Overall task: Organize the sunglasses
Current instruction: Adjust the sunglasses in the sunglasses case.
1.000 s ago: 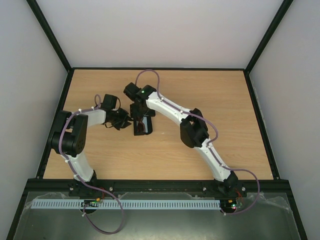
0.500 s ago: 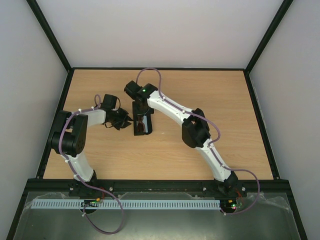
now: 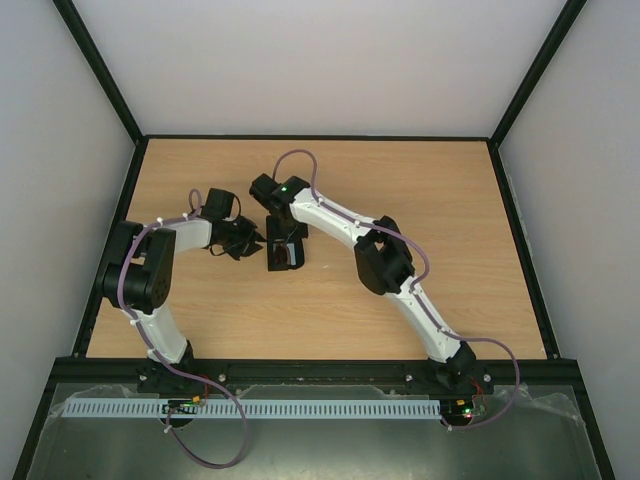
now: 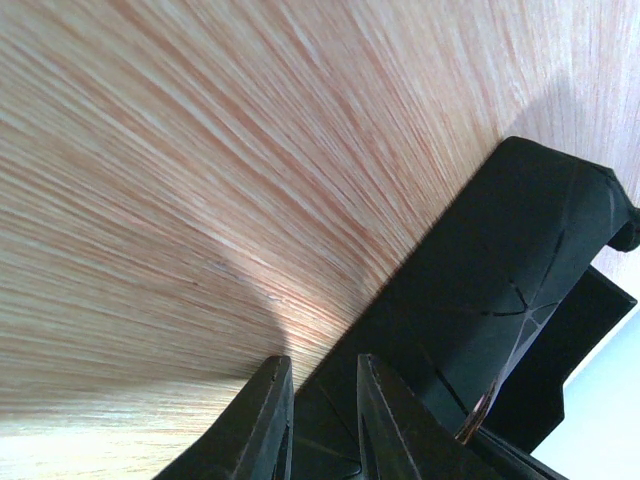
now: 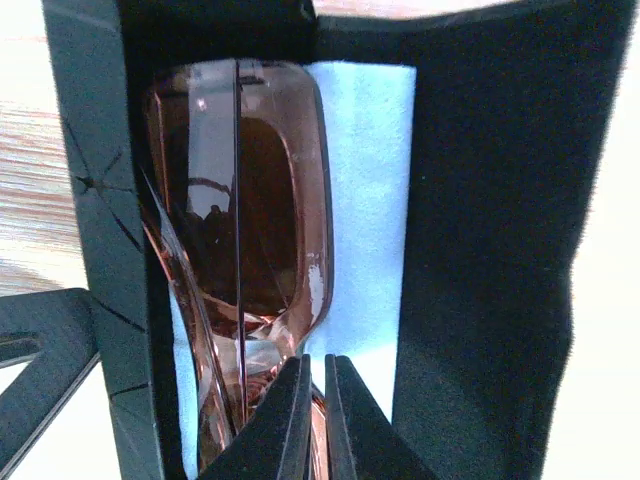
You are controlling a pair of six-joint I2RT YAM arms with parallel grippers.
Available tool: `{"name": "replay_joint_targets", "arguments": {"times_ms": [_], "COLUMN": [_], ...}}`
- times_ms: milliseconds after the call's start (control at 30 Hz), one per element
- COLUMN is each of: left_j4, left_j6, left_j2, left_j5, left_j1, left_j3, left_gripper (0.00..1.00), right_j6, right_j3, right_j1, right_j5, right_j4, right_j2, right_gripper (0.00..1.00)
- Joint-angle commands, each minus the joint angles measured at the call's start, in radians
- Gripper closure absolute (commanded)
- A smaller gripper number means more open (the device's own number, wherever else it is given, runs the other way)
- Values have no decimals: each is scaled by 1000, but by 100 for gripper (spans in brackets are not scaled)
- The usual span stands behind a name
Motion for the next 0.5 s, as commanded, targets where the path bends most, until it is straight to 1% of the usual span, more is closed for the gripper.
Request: {"name": "replay_joint_targets", "arguments": {"times_ms": [0,467], "left_j4": [7,10], "left_j6": [0,-6], "left_j2": [-2,-9], "left_j5": [17,17], "left_j1": [-2,-12], "left_j3": [-10,-15], "left_gripper": [79,79], "right_j6": [14,34], "right_j3": [3,54], "right_j1": [16,20], "right_j5": [-37,-68], "right_j4": [-41,-21], "right_j2": [28,64], "right_gripper": [94,97]}}
